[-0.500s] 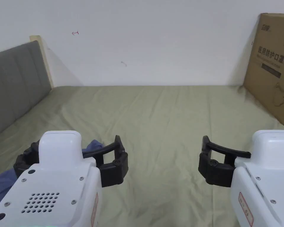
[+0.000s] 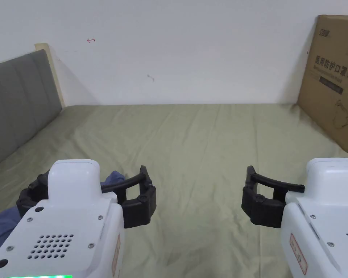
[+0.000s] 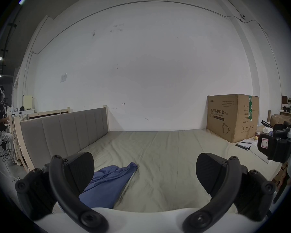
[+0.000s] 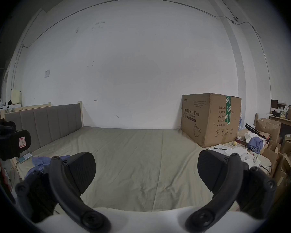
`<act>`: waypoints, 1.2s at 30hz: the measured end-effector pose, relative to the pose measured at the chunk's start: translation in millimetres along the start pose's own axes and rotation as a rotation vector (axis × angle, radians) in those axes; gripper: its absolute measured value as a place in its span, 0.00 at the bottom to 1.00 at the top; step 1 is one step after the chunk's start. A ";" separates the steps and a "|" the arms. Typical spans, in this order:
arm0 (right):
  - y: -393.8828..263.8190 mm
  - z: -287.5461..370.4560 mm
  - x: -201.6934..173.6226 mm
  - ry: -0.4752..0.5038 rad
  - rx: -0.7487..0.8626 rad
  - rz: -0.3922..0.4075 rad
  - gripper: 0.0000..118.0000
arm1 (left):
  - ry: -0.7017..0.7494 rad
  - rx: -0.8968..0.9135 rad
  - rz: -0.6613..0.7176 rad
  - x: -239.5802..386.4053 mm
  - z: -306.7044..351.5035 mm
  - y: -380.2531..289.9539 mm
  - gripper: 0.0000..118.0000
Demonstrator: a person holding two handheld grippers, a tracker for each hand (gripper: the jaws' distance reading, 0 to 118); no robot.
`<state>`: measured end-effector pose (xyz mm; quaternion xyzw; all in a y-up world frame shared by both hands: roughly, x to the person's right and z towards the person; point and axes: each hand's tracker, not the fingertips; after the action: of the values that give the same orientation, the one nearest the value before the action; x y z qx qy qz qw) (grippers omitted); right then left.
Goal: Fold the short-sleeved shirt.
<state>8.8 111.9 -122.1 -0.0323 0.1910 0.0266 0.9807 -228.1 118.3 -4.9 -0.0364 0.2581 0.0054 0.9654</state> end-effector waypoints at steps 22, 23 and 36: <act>-5.9 -2.1 -0.3 0.004 -0.023 0.004 1.00 | 0.006 -0.020 -0.008 0.6 -1.6 -4.9 1.00; -5.8 -2.2 -0.3 0.004 -0.023 0.004 1.00 | 0.006 -0.020 -0.007 0.7 -1.7 -5.0 1.00; -12.0 19.0 -69.4 -0.075 0.276 0.863 1.00 | -0.226 -0.174 1.171 -41.5 -24.6 -52.0 1.00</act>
<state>-47.5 98.5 -77.8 0.1820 0.1530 0.4084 0.8813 -274.9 64.9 -2.0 0.0338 0.1298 0.5609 0.8169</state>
